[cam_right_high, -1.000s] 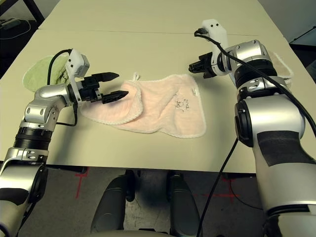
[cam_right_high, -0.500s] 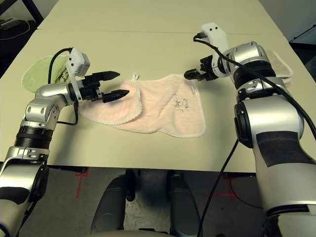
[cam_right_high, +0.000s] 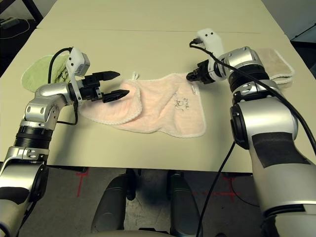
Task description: Fold the towel and set it aside.
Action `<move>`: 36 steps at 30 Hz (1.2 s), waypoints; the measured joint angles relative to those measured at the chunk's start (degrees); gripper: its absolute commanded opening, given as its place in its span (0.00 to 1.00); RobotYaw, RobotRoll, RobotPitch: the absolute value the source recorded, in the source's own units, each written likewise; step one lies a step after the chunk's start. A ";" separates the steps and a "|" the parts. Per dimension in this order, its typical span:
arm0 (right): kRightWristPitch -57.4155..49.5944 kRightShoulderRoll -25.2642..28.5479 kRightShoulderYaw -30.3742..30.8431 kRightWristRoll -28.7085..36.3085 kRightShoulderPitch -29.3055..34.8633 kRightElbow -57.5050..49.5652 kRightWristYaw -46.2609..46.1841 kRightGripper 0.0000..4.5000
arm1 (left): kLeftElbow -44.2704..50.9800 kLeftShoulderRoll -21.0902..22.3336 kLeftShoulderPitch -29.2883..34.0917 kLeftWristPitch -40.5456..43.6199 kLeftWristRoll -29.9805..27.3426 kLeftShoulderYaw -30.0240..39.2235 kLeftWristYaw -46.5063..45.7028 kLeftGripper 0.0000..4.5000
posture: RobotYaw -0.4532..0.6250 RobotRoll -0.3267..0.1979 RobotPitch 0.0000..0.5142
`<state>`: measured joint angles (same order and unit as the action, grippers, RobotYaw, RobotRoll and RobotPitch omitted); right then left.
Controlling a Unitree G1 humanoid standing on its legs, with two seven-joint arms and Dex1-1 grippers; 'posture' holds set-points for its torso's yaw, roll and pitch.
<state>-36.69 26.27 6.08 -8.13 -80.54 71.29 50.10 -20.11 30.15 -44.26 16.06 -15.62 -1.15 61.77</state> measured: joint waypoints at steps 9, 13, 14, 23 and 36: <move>0.48 0.82 -1.55 1.23 0.00 -0.29 0.38 0.00 | 0.04 -0.01 0.00 0.16 0.00 0.00 -0.03 1.00 | 0.48 0.62 0.52; 5.37 2.96 -4.27 3.93 0.77 -4.18 1.90 0.00 | 0.87 -0.02 0.30 0.37 -0.01 0.00 -0.25 1.00 | 0.46 0.62 0.51; 6.85 3.38 -4.94 4.82 1.52 -5.57 2.39 0.00 | 1.19 -0.02 0.40 0.39 -0.01 0.00 -0.29 1.00 | 0.46 0.62 0.51; 19.64 4.08 -13.00 13.84 15.35 -23.56 3.02 0.00 | 1.95 -0.08 2.25 1.23 -0.13 0.06 -1.17 1.00 | 0.45 0.62 0.49; 48.51 1.79 -14.32 15.71 32.65 -40.51 -7.35 0.00 | 4.12 -0.83 3.74 2.90 -0.93 0.48 -4.32 1.00 | 0.45 0.62 0.45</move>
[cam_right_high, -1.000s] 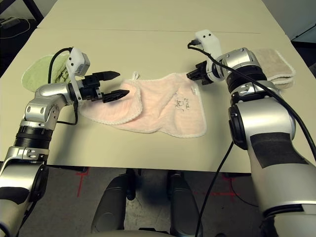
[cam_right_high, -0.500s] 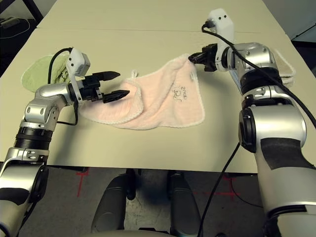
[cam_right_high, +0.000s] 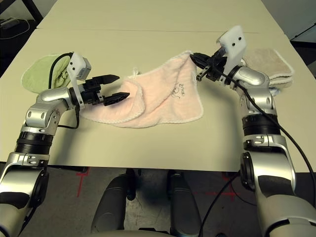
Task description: Fold the towel and set it aside.
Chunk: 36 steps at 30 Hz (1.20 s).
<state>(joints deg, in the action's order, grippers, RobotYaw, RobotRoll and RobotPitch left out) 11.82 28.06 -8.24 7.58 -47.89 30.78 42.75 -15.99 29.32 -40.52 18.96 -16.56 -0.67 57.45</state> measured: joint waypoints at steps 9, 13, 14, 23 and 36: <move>15.82 0.04 1.34 -7.24 -10.68 8.45 -13.66 0.00 | -0.16 -2.08 0.06 0.00 -0.19 0.08 -1.58 1.00 | 0.46 0.62 0.42; 20.89 -0.78 3.66 -10.81 -13.79 12.71 -17.24 0.00 | -0.59 -4.19 0.01 0.01 -0.20 0.26 -3.40 1.00 | 0.47 0.62 0.42; 22.49 -1.12 4.47 -11.62 -14.48 13.82 -17.85 0.00 | -0.74 -4.86 -0.05 0.00 -0.19 0.25 -4.01 1.00 | 0.47 0.62 0.42; 32.65 -1.03 7.47 -17.75 -20.36 20.31 -25.60 0.00 | -0.99 -8.93 -0.73 -0.21 -0.14 0.31 -8.62 1.00 | 0.48 0.62 0.41; 35.46 -0.06 10.28 -25.27 -34.21 31.23 -38.68 0.00 | -1.17 -11.61 -1.09 -0.47 -0.14 0.29 -11.16 1.00 | 0.49 0.62 0.40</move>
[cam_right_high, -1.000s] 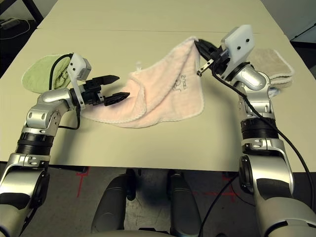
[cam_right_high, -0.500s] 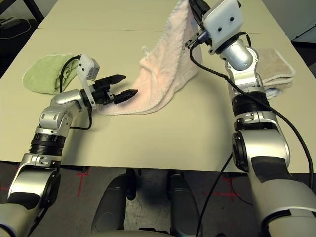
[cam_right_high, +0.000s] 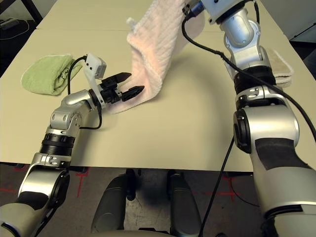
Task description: Fold the towel and set it aside.
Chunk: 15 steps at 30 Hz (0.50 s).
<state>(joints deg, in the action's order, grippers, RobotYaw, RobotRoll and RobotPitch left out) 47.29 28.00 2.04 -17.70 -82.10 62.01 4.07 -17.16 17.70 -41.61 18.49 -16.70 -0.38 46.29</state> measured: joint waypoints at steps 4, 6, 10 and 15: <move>1.01 0.00 1.25 -1.62 -3.50 1.38 -2.43 0.00 | -0.33 -0.20 -0.20 -0.31 0.00 0.00 -0.16 1.00 | 0.49 0.62 0.39; 1.44 0.00 1.35 -1.72 -4.37 1.66 -3.27 0.00 | -0.71 -0.24 -0.20 -0.43 0.00 0.00 -0.25 1.00 | 0.49 0.62 0.39; 1.78 0.42 1.35 -1.72 -5.42 2.97 -4.49 0.00 | -1.50 -0.28 -0.22 -0.58 0.00 0.01 -0.57 1.00 | 0.49 0.62 0.39; 2.26 0.91 1.35 -1.68 -6.17 3.52 -5.38 0.00 | -1.67 -0.44 -0.23 -0.83 0.00 0.01 -0.59 1.00 | 0.48 0.62 0.39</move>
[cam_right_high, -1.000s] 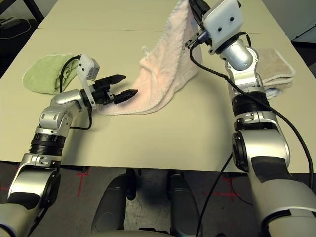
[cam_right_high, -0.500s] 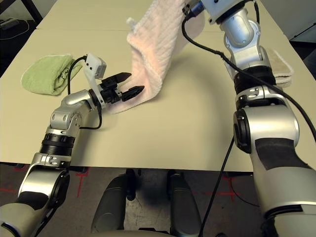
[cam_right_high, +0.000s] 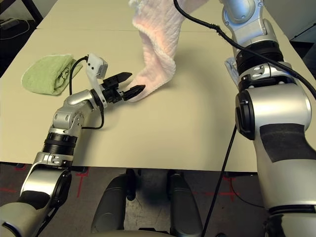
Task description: Fold the towel and set it aside.
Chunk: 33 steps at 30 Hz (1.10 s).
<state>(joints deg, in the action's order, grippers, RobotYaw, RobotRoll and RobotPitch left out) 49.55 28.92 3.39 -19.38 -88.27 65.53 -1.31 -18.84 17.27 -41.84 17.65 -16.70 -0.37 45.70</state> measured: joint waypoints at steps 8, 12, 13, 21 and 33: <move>0.89 -0.02 -1.15 3.48 -0.39 0.02 1.79 0.00 | -0.03 -0.28 0.00 -0.08 0.00 -0.01 0.00 1.00 | 0.48 0.62 0.40; 0.90 0.02 -2.14 5.42 -2.12 0.11 2.40 0.00 | -0.04 -0.36 0.00 -0.08 0.00 -0.02 0.02 1.00 | 0.48 0.62 0.40; 0.91 0.19 -2.14 5.66 -2.85 0.11 2.40 0.00 | -0.04 -0.41 0.00 -0.08 0.00 -0.07 0.02 1.00 | 0.48 0.62 0.40; 1.26 2.93 -2.60 5.87 -9.23 0.52 1.57 0.00 | -0.13 -0.46 0.23 -0.07 0.00 -0.20 0.03 1.00 | 0.48 0.62 0.40; 0.53 -0.56 -2.56 8.25 -2.02 2.00 8.06 0.00 | 0.20 -0.46 0.39 1.69 -0.16 -0.22 0.08 1.00 | 0.48 0.62 0.42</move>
<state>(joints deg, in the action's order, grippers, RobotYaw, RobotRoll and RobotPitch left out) 50.08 28.36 0.83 -11.12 -90.28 67.54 6.75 -18.63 16.81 -41.45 19.34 -16.86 -0.59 45.78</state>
